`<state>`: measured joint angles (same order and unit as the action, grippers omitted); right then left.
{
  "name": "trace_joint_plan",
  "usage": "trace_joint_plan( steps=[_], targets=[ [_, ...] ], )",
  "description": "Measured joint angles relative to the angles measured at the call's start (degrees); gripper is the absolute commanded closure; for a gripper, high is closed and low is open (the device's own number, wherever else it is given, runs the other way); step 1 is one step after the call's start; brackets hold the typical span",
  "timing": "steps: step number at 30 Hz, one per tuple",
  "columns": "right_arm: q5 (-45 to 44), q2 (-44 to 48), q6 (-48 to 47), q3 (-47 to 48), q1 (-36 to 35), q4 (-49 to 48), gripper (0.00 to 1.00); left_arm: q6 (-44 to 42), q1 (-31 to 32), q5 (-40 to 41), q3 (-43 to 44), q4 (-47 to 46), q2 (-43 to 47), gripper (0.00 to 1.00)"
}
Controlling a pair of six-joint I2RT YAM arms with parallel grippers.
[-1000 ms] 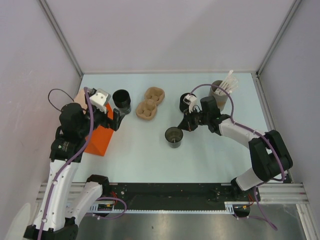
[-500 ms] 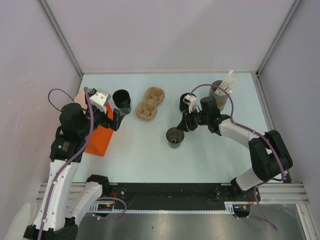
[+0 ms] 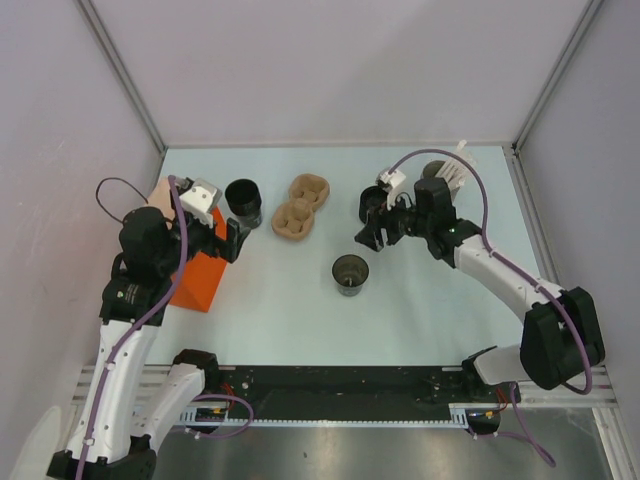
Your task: Pack the takeout coffee
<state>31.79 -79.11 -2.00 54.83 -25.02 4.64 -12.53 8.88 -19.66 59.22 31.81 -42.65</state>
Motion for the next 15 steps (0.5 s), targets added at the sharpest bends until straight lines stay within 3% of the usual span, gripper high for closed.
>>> trace_joint_plan(
  steps=[3, 8, 15],
  targets=[
    [-3.63, 0.48, -4.22, 3.45, 0.00, 2.40, 0.16, 0.00, 0.00, -0.04, -0.07, -0.02, 0.04, 0.00],
    [-9.94, -0.22, -10.10, 8.59, 0.02, 5.44, 0.19, 0.00, 0.00, -0.09, -0.26, 0.00, 0.22, 0.00],
    [-18.12, -10.58, -11.80, 19.21, 0.61, 7.80, 0.24, -0.02, 0.00, -0.09, -0.31, 0.02, 0.76, 0.00]
  ],
)
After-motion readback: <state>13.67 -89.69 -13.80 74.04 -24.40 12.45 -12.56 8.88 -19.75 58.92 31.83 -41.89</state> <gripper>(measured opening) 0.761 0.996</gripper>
